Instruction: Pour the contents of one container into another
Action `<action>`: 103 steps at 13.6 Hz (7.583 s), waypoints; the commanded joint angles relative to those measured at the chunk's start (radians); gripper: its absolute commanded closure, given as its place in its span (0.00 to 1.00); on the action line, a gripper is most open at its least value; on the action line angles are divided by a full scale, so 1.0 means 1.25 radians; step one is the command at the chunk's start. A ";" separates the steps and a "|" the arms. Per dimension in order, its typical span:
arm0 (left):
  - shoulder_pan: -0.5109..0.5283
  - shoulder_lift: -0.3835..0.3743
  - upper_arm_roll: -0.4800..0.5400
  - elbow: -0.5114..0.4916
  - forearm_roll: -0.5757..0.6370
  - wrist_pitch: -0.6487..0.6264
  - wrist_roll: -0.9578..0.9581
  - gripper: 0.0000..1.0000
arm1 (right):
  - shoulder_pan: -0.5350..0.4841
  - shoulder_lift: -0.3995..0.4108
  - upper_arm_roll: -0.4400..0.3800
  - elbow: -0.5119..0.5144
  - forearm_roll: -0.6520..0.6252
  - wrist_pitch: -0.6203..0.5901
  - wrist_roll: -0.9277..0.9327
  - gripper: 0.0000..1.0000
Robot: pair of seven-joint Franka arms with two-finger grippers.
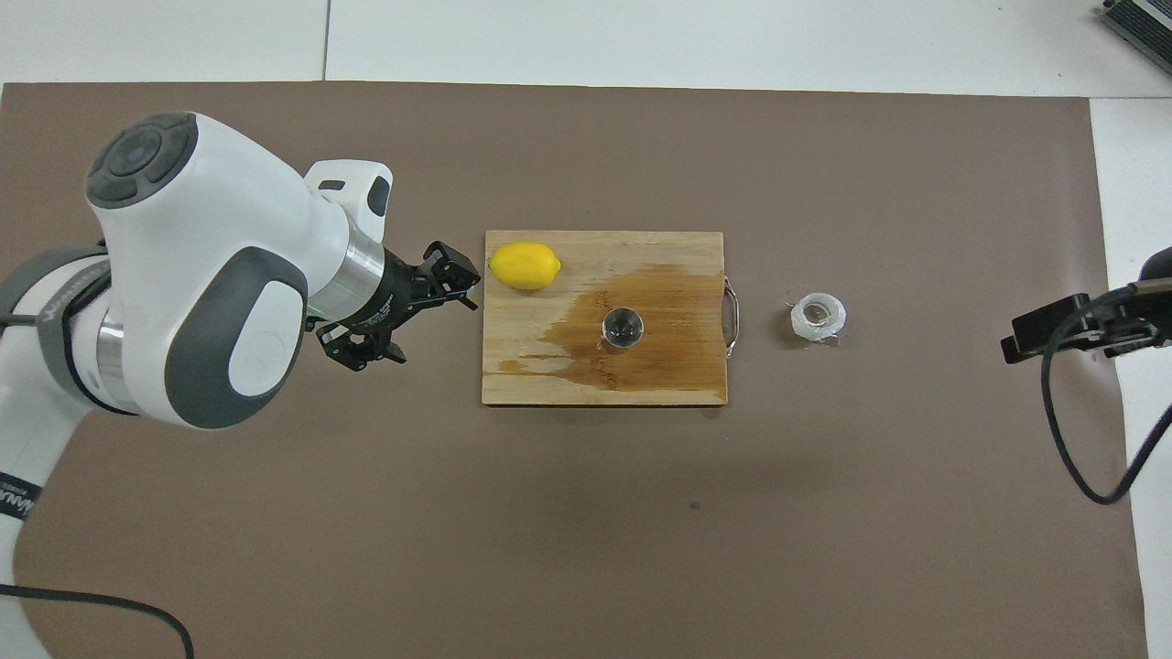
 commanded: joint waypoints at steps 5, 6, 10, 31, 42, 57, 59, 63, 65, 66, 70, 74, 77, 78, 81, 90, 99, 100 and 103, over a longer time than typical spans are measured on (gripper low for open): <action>0.056 -0.033 0.000 0.058 0.075 -0.113 0.197 0.00 | -0.045 -0.055 -0.002 -0.207 0.043 0.232 -0.550 0.00; 0.068 -0.042 0.000 0.057 0.076 -0.124 0.224 0.00 | -0.071 -0.046 -0.002 -0.235 0.080 0.263 -0.640 0.00; 0.115 -0.087 0.000 0.048 0.162 -0.151 0.424 0.00 | -0.168 0.081 -0.004 -0.275 0.266 0.357 -0.984 0.00; 0.314 -0.128 -0.002 0.098 0.263 -0.172 0.779 0.00 | -0.068 0.337 0.005 -0.388 0.831 0.607 -1.740 0.76; 0.312 -0.135 -0.008 0.101 0.261 -0.171 0.778 0.00 | 0.162 0.219 0.006 -0.333 0.730 0.760 -1.277 0.88; 0.348 -0.144 -0.075 0.091 0.255 -0.193 0.779 0.00 | 0.359 0.118 0.007 -0.327 0.059 0.802 -0.886 0.88; 0.347 -0.144 -0.075 0.090 0.255 -0.193 0.778 0.00 | 0.371 0.112 0.007 -0.332 -0.002 0.802 -0.886 0.88; 0.358 -0.144 -0.074 0.090 0.255 -0.201 0.778 0.00 | 0.391 0.106 0.007 -0.340 -0.126 0.799 -0.885 0.88; 0.357 -0.144 -0.074 0.090 0.255 -0.196 0.779 0.00 | 0.392 0.105 0.007 -0.340 -0.150 0.799 -0.885 0.88; 0.357 -0.144 -0.074 0.090 0.255 -0.198 0.778 0.00 | 0.392 0.102 0.007 -0.341 -0.170 0.801 -0.885 0.89; 0.357 -0.144 -0.073 0.090 0.255 -0.198 0.779 0.00 | 0.413 0.102 0.007 -0.341 -0.228 0.801 -0.886 0.88; 0.357 -0.144 -0.073 0.090 0.255 -0.198 0.779 0.00 | 0.414 0.103 0.011 -0.341 -0.269 0.804 -0.886 0.89; 0.358 -0.144 -0.073 0.090 0.255 -0.198 0.779 0.00 | 0.420 0.105 0.012 -0.342 -0.276 0.807 -0.888 0.89; 0.357 -0.144 -0.073 0.090 0.255 -0.198 0.779 0.00 | 0.421 0.105 0.012 -0.342 -0.278 0.809 -0.888 0.89; 0.358 -0.144 -0.073 0.090 0.255 -0.198 0.779 0.00 | 0.424 0.106 0.012 -0.345 -0.278 0.812 -0.893 0.89; 0.358 -0.144 -0.073 0.090 0.255 -0.198 0.779 0.00 | 0.416 0.107 0.015 -0.345 -0.244 0.809 -0.883 0.89; 0.358 -0.144 -0.073 0.090 0.255 -0.198 0.779 0.00 | 0.375 0.097 0.015 -0.342 0.038 0.813 -0.927 0.89; 0.358 -0.144 -0.073 0.090 0.255 -0.198 0.779 0.00 | 0.365 0.097 0.014 -0.342 0.081 0.813 -0.963 0.89; 0.358 -0.144 -0.073 0.090 0.255 -0.198 0.779 0.00 | 0.300 0.099 0.012 -0.342 0.266 0.813 -1.101 0.89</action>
